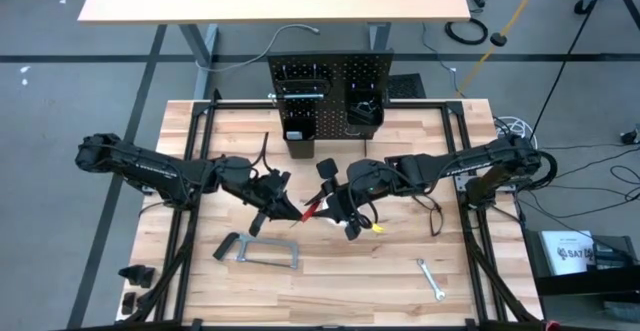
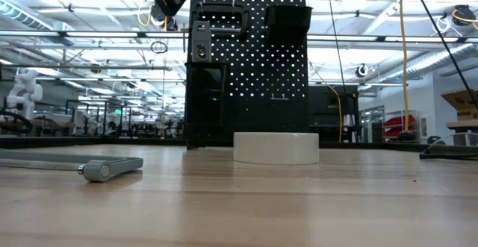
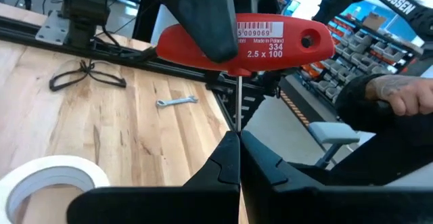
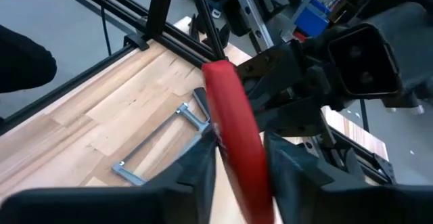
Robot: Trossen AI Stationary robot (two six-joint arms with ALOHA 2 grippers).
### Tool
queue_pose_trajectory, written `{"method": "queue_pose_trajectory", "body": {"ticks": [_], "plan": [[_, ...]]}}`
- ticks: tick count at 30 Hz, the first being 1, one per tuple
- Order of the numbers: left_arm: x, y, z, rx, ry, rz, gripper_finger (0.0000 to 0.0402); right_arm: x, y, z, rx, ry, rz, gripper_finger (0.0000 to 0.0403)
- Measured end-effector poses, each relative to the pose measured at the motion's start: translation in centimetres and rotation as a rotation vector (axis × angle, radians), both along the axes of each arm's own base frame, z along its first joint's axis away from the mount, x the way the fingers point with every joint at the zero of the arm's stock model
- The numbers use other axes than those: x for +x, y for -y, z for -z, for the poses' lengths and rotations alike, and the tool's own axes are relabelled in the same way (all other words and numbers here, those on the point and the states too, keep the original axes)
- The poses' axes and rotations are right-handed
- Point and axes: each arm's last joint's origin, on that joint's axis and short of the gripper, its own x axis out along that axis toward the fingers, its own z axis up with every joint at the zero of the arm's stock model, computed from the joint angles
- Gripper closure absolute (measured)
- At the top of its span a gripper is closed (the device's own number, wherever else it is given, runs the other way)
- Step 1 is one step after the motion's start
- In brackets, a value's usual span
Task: Hang tools onto peg board
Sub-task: Put the red t handle screwdriver into the left black tool bin
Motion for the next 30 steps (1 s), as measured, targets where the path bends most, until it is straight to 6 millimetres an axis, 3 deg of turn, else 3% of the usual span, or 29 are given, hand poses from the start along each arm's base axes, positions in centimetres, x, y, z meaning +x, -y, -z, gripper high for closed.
{"method": "queue_pose_trajectory", "body": {"ticks": [6, 17, 24, 30], "plan": [[0.0, 0.0, 0.0, -0.015, -0.003, 0.001, 0.0387, -0.1, 0.0, 0.0, 0.0, -0.003, -0.013, 0.0348], [-0.6, -0.7, -0.3, 0.163, 0.065, 0.025, 0.0286, -0.2, 0.2, 0.1, 0.047, -0.039, 0.041, 0.0349], [-2.9, -2.6, -1.0, 0.238, 0.001, -0.055, 0.0274, -1.0, 0.8, -0.1, 0.05, -0.08, 0.204, 0.0349], [-4.8, -3.3, -1.7, 0.262, -0.029, -0.155, 0.0274, -1.9, 1.8, -2.1, 0.057, -0.036, 0.326, 0.0349]]}}
